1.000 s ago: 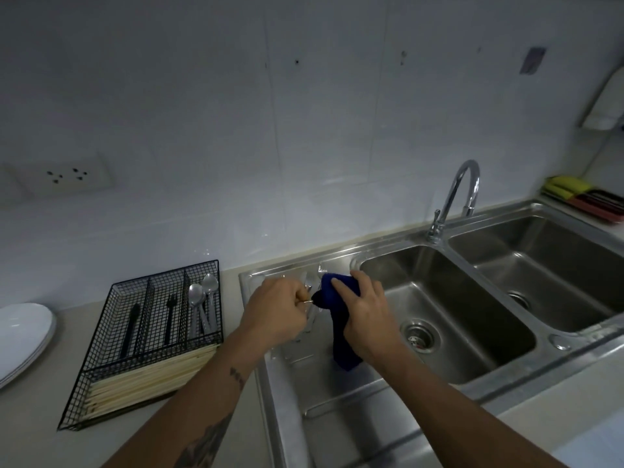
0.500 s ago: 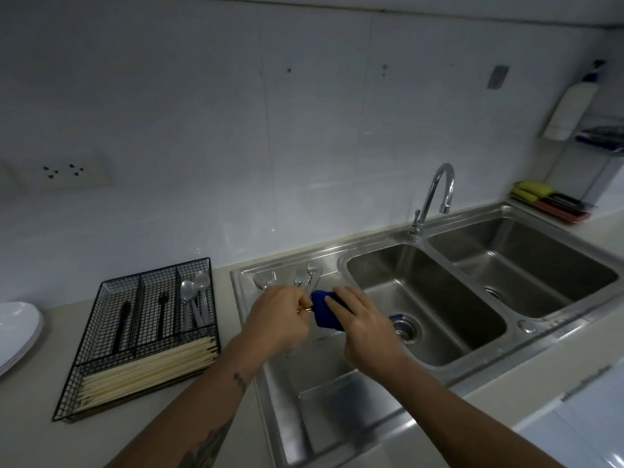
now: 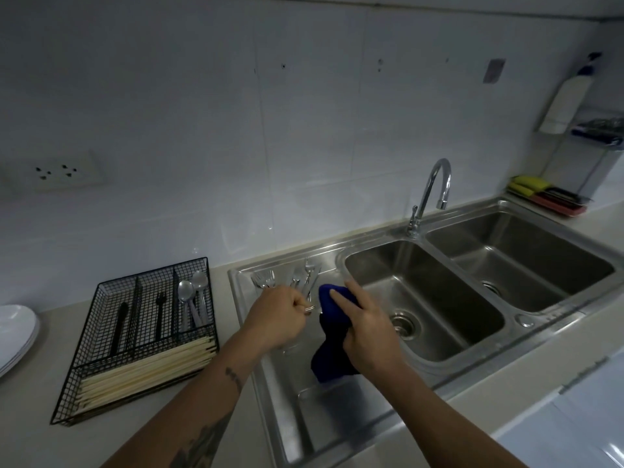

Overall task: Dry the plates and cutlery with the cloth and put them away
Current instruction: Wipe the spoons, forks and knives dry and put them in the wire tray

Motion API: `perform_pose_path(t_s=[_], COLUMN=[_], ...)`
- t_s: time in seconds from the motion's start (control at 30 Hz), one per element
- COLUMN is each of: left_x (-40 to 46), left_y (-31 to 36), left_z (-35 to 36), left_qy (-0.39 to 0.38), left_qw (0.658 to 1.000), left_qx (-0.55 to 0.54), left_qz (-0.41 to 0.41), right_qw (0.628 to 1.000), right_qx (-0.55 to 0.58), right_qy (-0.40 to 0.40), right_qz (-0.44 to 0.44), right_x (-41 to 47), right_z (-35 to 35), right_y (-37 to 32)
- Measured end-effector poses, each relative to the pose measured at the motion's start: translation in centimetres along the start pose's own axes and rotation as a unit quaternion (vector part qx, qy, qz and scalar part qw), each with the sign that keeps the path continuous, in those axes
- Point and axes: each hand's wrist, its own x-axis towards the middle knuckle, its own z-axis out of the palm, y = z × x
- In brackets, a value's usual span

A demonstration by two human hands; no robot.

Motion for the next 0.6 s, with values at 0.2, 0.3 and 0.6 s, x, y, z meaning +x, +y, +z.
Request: perform_pose_path(t_s=[0.2,0.3,0.6], left_x=[-0.5,-0.5,-0.5], left_y=[0.0,0.4,-0.2], left_z=[0.2,0.6,2.5], left_qy=[-0.002,-0.013,0.021], left_qw=[1.000,0.999,0.999], left_qx=[-0.025,-0.046,-0.029], left_qz=[-0.009,0.001,0.038], right_qw=[0.999,1.000,0.999], right_qx=[-0.002,0.014,0.026], right_qy=[0.007,0.004,0.010], right_qz=[-0.049,-0.017,0.041], right_x=[-0.5,-0.4,-0.1], right_z=[-0.3,0.1,-0.1], right_y=[-0.1,0.9,1.0])
